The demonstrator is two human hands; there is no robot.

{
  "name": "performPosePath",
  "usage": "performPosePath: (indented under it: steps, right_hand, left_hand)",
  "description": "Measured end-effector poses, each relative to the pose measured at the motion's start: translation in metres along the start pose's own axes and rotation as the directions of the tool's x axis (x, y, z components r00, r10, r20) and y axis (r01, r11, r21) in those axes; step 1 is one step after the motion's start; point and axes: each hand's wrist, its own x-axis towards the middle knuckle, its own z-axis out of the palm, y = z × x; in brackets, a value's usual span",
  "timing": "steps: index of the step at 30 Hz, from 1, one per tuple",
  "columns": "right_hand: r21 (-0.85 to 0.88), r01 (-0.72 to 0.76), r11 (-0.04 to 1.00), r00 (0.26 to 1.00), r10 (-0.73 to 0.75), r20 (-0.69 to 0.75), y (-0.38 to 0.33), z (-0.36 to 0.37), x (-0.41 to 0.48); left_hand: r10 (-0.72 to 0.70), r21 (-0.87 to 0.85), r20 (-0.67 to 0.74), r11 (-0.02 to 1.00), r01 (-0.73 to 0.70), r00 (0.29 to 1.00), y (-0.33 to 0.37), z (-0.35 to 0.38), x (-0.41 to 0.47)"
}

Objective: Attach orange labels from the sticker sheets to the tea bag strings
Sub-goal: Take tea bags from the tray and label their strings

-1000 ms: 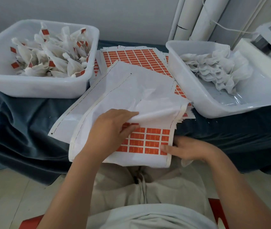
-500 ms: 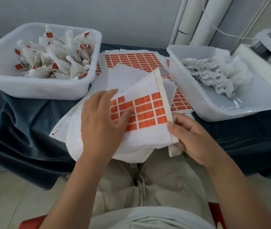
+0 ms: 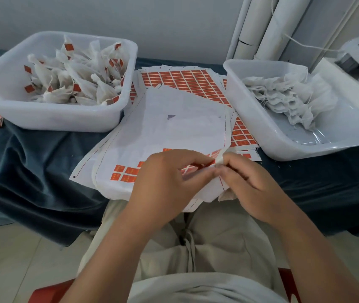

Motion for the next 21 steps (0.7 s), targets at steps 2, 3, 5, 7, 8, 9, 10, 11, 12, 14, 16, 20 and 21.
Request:
performPosePath:
  steps: [2, 3, 5, 7, 8, 9, 10, 11, 12, 14, 16, 20, 21]
  right_hand:
    - [-0.107, 0.053, 0.993, 0.998, -0.049, 0.039, 0.002, -0.001, 0.000]
    - [-0.150, 0.059, 0.987, 0.997, -0.052, 0.054, 0.002, -0.002, 0.001]
    - [-0.231, 0.076, 0.970, 0.996, -0.063, 0.064, 0.003, -0.003, 0.001]
    - [-0.282, 0.091, 0.955, 0.995, -0.074, 0.069, 0.002, -0.005, 0.001]
    - [-0.292, 0.090, 0.952, 0.995, -0.071, 0.076, 0.001, -0.005, 0.000]
    - [-0.299, 0.091, 0.950, 0.994, -0.069, 0.081, 0.001, -0.006, 0.000]
    - [-0.302, 0.095, 0.949, 0.994, -0.073, 0.084, 0.001, -0.007, -0.001]
    - [-0.297, 0.101, 0.950, 0.993, -0.079, 0.085, 0.001, -0.008, -0.001]
    - [-0.280, 0.098, 0.955, 0.993, -0.077, 0.085, 0.002, -0.010, -0.001]
    - [-0.217, 0.038, 0.975, 0.997, -0.021, 0.078, 0.004, -0.017, -0.001]
    - [-0.183, -0.032, 0.983, 0.996, 0.047, 0.078, 0.007, -0.026, -0.002]
    - [-0.183, -0.005, 0.983, 0.997, 0.020, 0.080, 0.005, -0.025, -0.001]
    - [-0.205, 0.024, 0.979, 0.996, -0.005, 0.094, 0.004, -0.022, -0.001]
  left_hand:
    - [-0.037, -0.012, 0.012, 0.999, 0.037, 0.999, -0.003, -0.001, 0.001]
    - [-0.053, -0.018, 0.029, 0.998, 0.053, 0.998, -0.003, -0.002, 0.001]
    - [-0.081, -0.063, 0.070, 0.994, 0.085, 0.994, -0.004, -0.004, 0.002]
    - [-0.094, -0.132, 0.100, 0.985, 0.107, 0.991, -0.006, -0.006, 0.002]
    - [-0.097, -0.162, 0.114, 0.980, 0.115, 0.989, -0.006, -0.006, 0.003]
    - [-0.105, -0.189, 0.128, 0.974, 0.128, 0.986, -0.007, -0.006, 0.003]
    - [-0.129, -0.217, 0.139, 0.963, 0.157, 0.982, -0.008, -0.006, 0.003]
    - [-0.174, -0.252, 0.132, 0.946, 0.203, 0.976, -0.008, -0.005, 0.004]
    - [-0.235, -0.282, 0.098, 0.925, 0.253, 0.967, -0.008, -0.004, 0.004]
    - [-0.333, -0.273, -0.036, 0.910, 0.311, 0.942, -0.011, -0.004, 0.006]
    - [-0.290, -0.216, -0.126, 0.941, 0.259, 0.949, -0.013, -0.006, 0.008]
    - [-0.079, -0.057, 0.033, 0.995, 0.080, 0.996, -0.006, 0.003, 0.002]
    - [-0.068, -0.029, 0.053, 0.997, 0.070, 0.996, -0.005, 0.007, 0.000]
